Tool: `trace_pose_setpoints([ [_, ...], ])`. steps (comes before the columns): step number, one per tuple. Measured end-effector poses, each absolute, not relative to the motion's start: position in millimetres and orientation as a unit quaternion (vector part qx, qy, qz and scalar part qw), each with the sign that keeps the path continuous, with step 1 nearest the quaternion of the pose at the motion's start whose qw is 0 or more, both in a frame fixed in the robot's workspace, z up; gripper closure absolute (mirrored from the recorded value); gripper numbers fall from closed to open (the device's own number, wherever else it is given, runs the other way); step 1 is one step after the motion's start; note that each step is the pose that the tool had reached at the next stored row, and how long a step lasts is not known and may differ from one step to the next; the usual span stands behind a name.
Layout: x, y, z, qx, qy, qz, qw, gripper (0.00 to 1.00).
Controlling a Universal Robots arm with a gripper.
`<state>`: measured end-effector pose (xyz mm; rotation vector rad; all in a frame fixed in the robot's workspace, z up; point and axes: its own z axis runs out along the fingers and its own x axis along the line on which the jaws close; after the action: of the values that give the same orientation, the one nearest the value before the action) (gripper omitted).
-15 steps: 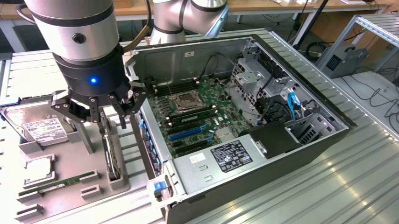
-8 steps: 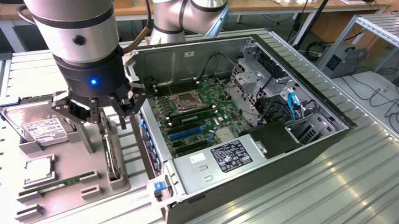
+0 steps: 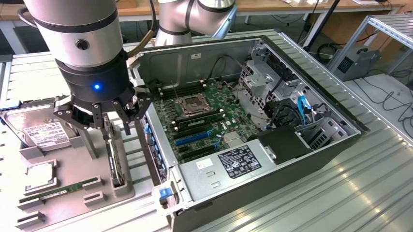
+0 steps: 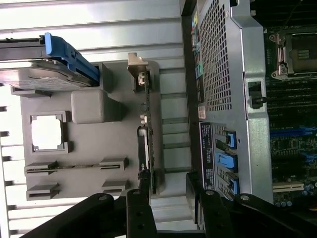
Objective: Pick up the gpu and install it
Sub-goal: 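Pick up the gpu and move the gpu toward the slot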
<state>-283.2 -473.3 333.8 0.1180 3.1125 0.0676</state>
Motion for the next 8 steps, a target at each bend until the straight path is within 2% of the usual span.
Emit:
trace_pose_setpoints([
  [8, -283.3, -473.3, 331.2, 0.038, 0.999, 0.022, 0.013, 0.58],
])
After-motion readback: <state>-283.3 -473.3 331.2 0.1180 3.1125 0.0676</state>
